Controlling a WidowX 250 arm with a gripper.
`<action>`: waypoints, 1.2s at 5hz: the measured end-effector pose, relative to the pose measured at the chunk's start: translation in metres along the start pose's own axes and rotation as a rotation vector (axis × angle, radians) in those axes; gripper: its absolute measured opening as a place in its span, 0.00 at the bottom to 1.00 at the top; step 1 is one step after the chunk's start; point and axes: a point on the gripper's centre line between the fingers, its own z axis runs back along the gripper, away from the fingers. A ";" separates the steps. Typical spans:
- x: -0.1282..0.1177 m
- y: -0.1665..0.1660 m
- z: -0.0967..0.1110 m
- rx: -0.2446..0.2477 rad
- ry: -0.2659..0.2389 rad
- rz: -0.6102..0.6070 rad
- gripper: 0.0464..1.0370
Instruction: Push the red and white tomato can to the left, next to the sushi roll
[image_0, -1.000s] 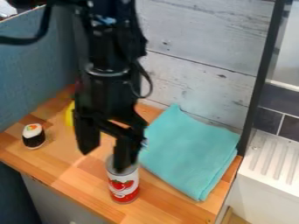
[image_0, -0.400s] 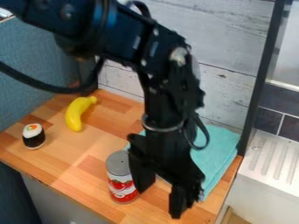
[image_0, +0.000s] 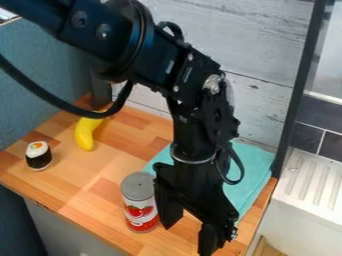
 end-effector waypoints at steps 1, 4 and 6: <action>0.000 0.015 -0.002 -0.003 0.012 0.049 0.96; 0.000 0.080 -0.019 -0.002 0.008 0.189 0.96; -0.031 0.139 -0.014 0.021 0.055 0.314 0.96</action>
